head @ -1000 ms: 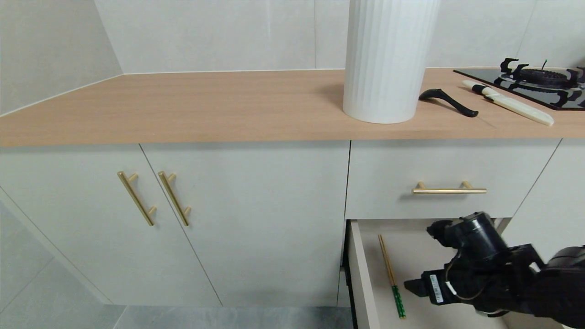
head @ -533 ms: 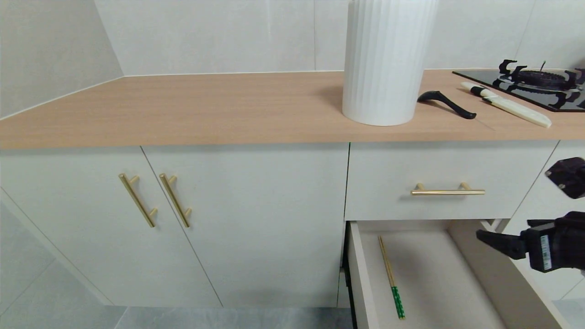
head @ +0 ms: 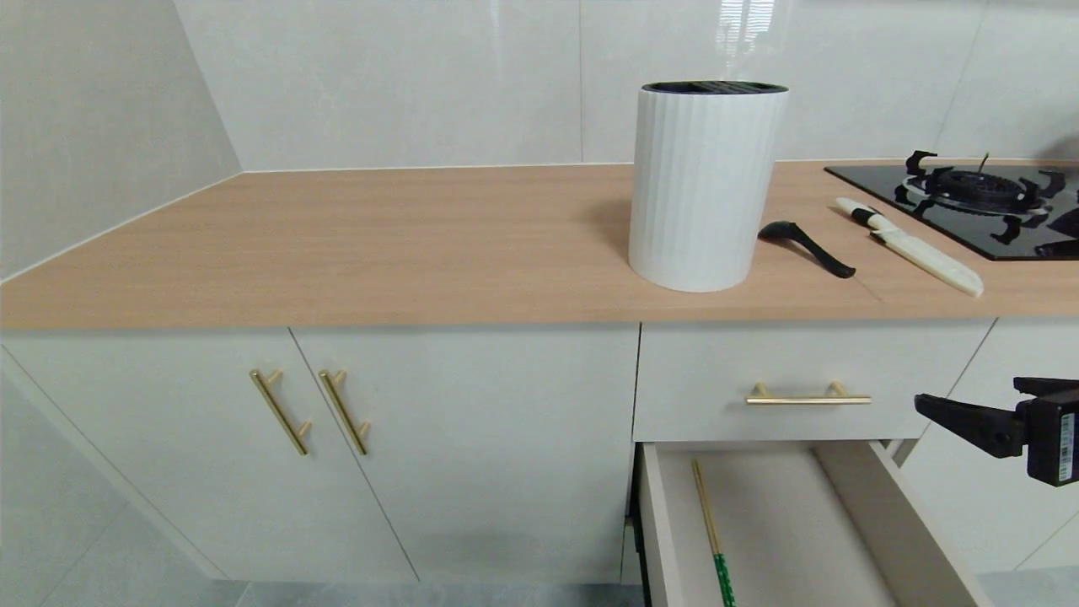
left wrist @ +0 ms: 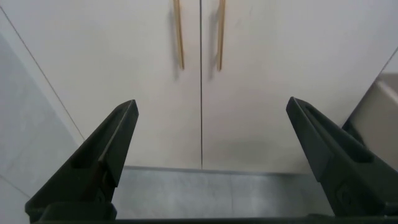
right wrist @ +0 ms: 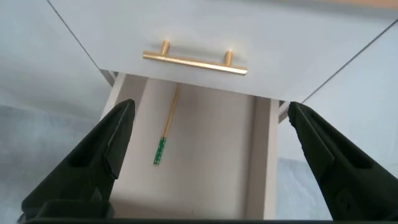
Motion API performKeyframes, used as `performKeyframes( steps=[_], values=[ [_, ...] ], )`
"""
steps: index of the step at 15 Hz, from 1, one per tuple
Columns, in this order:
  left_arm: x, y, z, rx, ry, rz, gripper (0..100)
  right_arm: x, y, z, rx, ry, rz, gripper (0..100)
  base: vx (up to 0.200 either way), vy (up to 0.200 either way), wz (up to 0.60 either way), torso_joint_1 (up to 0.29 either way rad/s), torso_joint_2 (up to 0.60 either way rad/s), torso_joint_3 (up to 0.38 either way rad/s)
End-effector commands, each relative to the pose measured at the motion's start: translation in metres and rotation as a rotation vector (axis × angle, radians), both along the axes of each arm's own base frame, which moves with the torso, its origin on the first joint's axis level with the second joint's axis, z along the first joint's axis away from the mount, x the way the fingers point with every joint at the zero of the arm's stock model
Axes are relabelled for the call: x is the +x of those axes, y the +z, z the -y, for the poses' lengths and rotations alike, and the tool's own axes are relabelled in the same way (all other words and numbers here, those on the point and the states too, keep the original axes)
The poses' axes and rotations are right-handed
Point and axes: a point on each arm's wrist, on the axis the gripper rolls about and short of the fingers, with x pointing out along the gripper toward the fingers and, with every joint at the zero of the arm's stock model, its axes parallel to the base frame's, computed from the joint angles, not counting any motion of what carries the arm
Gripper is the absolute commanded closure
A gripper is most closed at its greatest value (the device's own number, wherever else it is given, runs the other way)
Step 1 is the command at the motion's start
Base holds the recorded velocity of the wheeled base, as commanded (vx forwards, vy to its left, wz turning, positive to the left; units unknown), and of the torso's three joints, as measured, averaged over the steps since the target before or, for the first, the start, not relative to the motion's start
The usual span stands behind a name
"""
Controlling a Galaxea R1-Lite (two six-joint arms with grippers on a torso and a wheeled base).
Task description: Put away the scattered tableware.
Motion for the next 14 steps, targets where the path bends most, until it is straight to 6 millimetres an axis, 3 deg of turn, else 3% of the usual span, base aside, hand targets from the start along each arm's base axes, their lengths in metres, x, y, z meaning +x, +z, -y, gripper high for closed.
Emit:
performKeyframes(
  steps=[1, 9, 12, 14],
  values=[
    [0.000, 0.000, 0.000, -0.001, 0.002, -0.001, 0, 0.000, 0.000, 0.000, 0.001, 0.001, 0.003, 0, 0.000, 0.000, 0.00, 0.163, -0.46, -0.310],
    [0.000, 0.000, 0.000, -0.001, 0.002, -0.001, 0, 0.005, 0.001, -0.002, 0.002, 0.001, 0.006, 0, 0.000, 0.000, 0.00, 0.182, -0.48, -0.292],
    [0.000, 0.000, 0.000, -0.001, 0.002, -0.001, 0, 0.037, 0.005, -0.007, -0.003, -0.011, -0.021, 0, 0.000, 0.000, 0.00, 0.157, -0.38, -0.222],
    [0.000, 0.000, 0.000, -0.001, 0.002, -0.001, 0, 0.091, 0.013, -0.005, 0.050, 0.047, -0.050, 0, 0.000, 0.000, 0.00, 0.044, -0.10, -0.058]
  ],
)
